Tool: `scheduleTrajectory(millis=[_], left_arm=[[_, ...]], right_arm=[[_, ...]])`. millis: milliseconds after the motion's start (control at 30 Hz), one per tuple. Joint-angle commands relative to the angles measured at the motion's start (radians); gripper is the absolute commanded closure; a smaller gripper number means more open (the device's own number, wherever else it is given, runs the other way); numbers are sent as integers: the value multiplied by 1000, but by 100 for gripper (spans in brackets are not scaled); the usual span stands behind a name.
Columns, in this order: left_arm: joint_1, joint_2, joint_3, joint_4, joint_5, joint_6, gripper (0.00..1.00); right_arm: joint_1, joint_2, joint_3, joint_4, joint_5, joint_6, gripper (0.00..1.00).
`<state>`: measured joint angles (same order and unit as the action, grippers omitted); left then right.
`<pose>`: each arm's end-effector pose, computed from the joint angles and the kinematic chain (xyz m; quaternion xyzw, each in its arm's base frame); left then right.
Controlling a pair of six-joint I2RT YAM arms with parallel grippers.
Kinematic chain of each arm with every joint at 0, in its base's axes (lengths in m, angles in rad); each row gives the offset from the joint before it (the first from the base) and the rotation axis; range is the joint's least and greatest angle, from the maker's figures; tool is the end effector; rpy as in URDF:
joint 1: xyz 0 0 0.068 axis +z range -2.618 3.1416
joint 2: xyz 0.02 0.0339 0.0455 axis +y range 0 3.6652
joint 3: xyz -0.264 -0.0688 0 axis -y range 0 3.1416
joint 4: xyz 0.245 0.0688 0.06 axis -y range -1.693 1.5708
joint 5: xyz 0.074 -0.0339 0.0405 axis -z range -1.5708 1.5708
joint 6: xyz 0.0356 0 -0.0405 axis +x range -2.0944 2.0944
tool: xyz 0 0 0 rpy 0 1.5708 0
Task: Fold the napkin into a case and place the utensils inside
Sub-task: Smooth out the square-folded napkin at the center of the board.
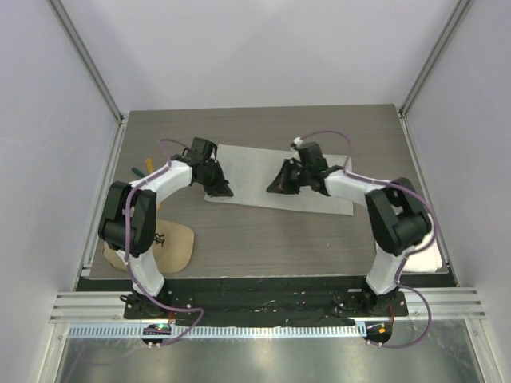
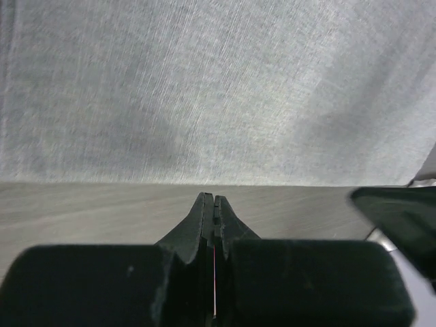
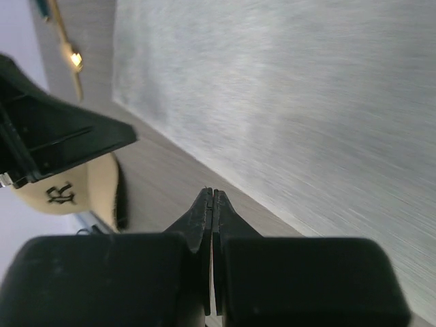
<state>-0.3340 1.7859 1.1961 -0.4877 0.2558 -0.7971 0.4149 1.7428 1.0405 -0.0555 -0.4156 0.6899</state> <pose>0.3416 -0.1281 0.1895 -0.1904 0.9433 -0.2342 0.1382 0.3313 0.1616 0.1879 0.0424 0.9015 0.3643 0.2299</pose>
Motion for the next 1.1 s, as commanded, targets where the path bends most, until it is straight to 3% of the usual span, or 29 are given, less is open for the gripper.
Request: scheduleTrajectory(millis=[0,100,267,700,867,1067], left_arm=[[10,69,37,112,97,-56,100],[9,107,33,135,96,-67,100],[33,147,19,113,46,-48,100],[84,113,-21,74,-7,1,100],[15,58,60,32,12,52,99],[-117,102,88,164,126,-94,100]], right_arm=[[85,144,102,189,-113,152,99],[97,216,112,250,-135,186,99],[67,238,77,209,-117,125,99],[-123,-17,-285,123,-114,-23,99],[-131,-179,-309,38,-69,-46,99],[-56,-57,-212,173,-130,60,99]])
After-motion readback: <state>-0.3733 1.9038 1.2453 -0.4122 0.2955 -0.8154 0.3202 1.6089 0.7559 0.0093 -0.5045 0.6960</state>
